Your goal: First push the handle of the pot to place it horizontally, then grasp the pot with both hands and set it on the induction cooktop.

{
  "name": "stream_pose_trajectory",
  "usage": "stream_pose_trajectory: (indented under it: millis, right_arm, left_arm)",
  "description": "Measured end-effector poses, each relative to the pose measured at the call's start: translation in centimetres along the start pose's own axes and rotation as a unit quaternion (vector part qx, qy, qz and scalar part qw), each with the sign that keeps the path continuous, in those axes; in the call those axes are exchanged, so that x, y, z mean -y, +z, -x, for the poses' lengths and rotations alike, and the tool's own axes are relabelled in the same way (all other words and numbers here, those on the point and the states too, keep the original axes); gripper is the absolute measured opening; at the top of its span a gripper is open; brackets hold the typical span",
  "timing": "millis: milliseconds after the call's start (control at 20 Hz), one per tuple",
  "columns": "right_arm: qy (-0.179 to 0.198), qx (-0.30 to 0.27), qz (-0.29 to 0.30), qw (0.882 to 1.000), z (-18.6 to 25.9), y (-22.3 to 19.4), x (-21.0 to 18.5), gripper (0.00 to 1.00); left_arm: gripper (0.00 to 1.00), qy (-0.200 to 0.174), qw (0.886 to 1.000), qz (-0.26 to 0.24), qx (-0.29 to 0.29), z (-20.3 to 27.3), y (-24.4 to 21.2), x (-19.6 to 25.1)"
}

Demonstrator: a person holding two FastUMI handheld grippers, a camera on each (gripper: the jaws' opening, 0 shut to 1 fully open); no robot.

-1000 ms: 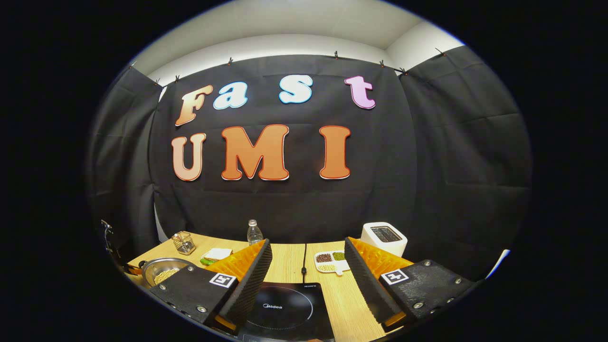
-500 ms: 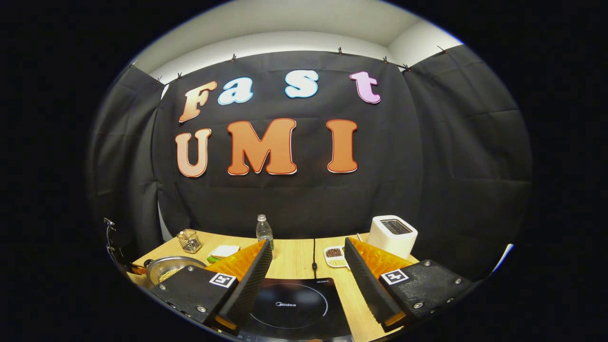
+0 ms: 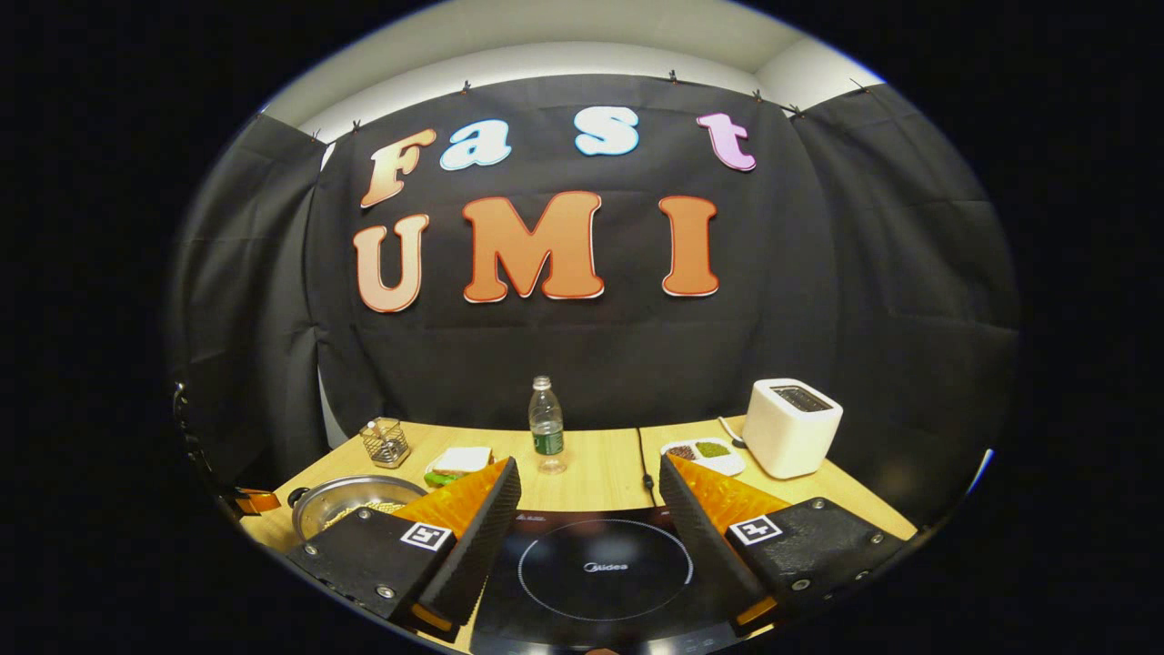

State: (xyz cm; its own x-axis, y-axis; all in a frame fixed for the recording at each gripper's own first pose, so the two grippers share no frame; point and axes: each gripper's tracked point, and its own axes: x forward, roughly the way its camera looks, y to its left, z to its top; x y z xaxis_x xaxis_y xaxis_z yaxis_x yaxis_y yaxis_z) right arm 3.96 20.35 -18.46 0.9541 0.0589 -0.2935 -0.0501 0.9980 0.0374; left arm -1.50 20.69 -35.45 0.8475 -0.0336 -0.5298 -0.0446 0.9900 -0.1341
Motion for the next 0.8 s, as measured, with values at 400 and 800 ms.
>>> stream_pose_trajectory:
  millis: [400, 800]
  right_arm:
    - [0.030, -0.071, -0.015, 0.997, -1.6, -6.7, -8.1, 0.95]
    - [0.047, -0.138, 0.017, 0.989, -4.3, -12.9, -13.4, 0.96]
  left_arm:
    - [0.14, -0.030, 0.999, -0.019, 0.012, -1.2, 1.4, 2.2]
    - [0.61, -0.032, 0.998, -0.044, -0.019, -3.5, 0.0, 1.2]
